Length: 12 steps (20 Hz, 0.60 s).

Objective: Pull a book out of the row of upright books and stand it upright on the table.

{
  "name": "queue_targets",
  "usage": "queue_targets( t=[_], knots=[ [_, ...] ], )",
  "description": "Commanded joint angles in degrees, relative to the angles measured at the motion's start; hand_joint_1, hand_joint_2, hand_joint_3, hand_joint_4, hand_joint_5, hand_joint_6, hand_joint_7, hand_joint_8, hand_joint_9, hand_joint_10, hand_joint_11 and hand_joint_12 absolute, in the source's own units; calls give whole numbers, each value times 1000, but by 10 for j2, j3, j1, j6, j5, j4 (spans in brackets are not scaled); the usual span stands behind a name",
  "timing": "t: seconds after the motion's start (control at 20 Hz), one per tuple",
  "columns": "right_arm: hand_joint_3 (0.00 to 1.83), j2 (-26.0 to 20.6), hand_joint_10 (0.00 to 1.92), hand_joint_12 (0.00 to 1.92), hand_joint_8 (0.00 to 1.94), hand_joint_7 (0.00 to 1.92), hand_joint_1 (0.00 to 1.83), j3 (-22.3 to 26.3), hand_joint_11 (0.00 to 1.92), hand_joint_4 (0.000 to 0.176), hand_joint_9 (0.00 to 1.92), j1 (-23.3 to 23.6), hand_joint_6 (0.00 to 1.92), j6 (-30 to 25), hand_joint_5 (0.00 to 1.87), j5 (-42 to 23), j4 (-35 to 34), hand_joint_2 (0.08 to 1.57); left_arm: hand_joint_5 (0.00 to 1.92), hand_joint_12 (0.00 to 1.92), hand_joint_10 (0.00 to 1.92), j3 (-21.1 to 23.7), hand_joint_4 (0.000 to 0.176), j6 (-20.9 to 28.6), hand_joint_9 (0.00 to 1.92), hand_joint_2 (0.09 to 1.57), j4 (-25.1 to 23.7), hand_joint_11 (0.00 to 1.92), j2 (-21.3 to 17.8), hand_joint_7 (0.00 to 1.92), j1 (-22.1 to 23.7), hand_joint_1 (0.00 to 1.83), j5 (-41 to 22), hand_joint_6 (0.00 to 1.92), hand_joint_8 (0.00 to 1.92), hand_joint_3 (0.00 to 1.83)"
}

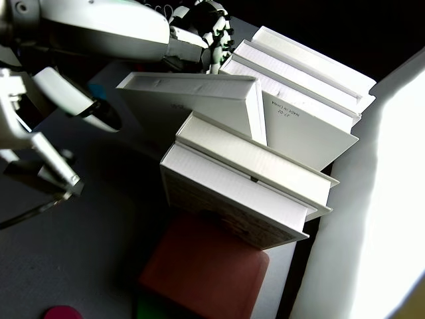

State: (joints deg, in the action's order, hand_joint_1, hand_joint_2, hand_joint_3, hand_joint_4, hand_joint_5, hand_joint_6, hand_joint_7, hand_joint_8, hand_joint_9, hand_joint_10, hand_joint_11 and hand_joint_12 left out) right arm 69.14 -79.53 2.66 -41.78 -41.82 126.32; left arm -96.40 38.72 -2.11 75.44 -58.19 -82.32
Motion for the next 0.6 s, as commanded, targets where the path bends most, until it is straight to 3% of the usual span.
queue_targets(
  t=[0.0, 0.05, 0.15, 0.25, 0.35, 0.4, 0.45, 0.55],
  knots=[
    [6, 2, 1148, 1572, 900, 994, 1353, -5, 641, 0, 901, 4, 756, 2, 1053, 22, -37, 1095, 868, 1655, 966, 2, 0, 6, 392, 943, 25, 218, 0, 711, 7, 1270, -70, 46, 37, 2],
    [1, 5, 1312, 1596, 992, 988, 1375, -9, 725, 0, 899, 4, 694, 2, 1031, 17, -47, 1105, 894, 1596, 1015, 4, 0, 6, 395, 944, 24, 254, 0, 735, 7, 1267, -71, 56, 46, 1],
    [2, 10, 1306, 1524, 1004, 961, 1377, -11, 742, 0, 904, 3, 809, 2, 1011, 14, -55, 1108, 937, 1554, 1142, 5, 0, 6, 398, 939, 23, 318, 0, 782, 8, 1263, -72, 77, 74, 0],
    [1, 13, 1308, 1474, 986, 930, 1367, -11, 623, 0, 843, 3, 991, 3, 984, 13, -58, 1126, 951, 1513, 1182, 7, 0, 6, 434, 942, 21, 386, 0, 824, 9, 1240, -73, 87, 113, 0],
    [1, 13, 1378, 1576, 1116, 889, 1368, -11, 656, 0, 838, 3, 866, 3, 997, 13, -64, 1133, 937, 1556, 1280, 7, 0, 6, 435, 941, 20, 417, 0, 693, 10, 1240, -73, 125, 506, 0],
    [2, 12, 1399, 1605, 1135, 867, 1366, -11, 634, 0, 820, 3, 906, 3, 985, 12, -69, 1140, 928, 1584, 1300, 8, 0, 6, 444, 941, 20, 414, 0, 622, 10, 1239, -73, 148, 685, 0],
    [2, 11, 1396, 1633, 1181, 848, 1365, -10, 667, 0, 835, 3, 932, 4, 955, 10, -74, 1146, 900, 1624, 1323, 9, 0, 6, 442, 948, 20, 399, -1, 575, 10, 1243, -73, 163, 793, 2],
    [0, 5, 1342, 1639, 1082, 911, 1366, -6, 635, 0, 838, 5, 1040, 5, 931, 3, -82, 1139, 859, 1698, 1373, 10, 0, 6, 432, 953, 20, 369, -2, 531, 10, 1227, -73, 242, 908, 1]
  ],
)
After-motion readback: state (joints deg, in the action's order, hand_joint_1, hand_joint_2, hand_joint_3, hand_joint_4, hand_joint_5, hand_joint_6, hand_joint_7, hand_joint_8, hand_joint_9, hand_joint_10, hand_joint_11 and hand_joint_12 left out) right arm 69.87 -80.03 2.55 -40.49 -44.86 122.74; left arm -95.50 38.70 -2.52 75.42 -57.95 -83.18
